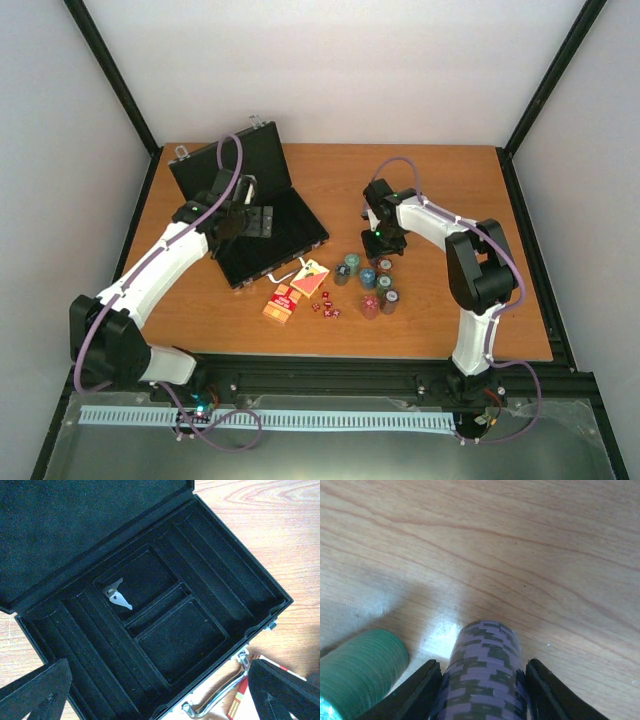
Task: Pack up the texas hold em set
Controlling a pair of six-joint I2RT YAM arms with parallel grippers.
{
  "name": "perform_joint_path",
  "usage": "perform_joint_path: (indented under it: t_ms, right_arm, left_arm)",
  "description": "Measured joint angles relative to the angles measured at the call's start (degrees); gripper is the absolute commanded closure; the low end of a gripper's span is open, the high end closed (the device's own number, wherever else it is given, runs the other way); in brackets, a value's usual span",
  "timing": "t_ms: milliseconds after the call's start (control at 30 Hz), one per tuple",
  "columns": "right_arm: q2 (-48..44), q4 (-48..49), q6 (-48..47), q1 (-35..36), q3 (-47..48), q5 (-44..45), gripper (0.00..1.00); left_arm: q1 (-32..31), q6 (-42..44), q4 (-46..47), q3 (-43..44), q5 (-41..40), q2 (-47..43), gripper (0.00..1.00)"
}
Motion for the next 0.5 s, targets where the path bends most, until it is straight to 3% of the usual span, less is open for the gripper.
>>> perform_joint_path:
  t_ms: [67,267,500]
  right_arm:
    - [0.0,-0.1,0.3,0.0,0.0,0.2,0.75]
    - [0.5,-1.3,0.3,0.1,2.3,1.4,0.95]
    - [0.6,1.7,0.9,0.0,13.6,1.1,0.97]
  left_arm:
    - [0.0,0.2,0.0,0.0,0.0,0.1,0.00]
    - [0.0,0.3,0.0,0.0,-0.7,0.1,0.00]
    - [0.0,0.3,0.6,-1.1,-0.8,-0.1,0.00]
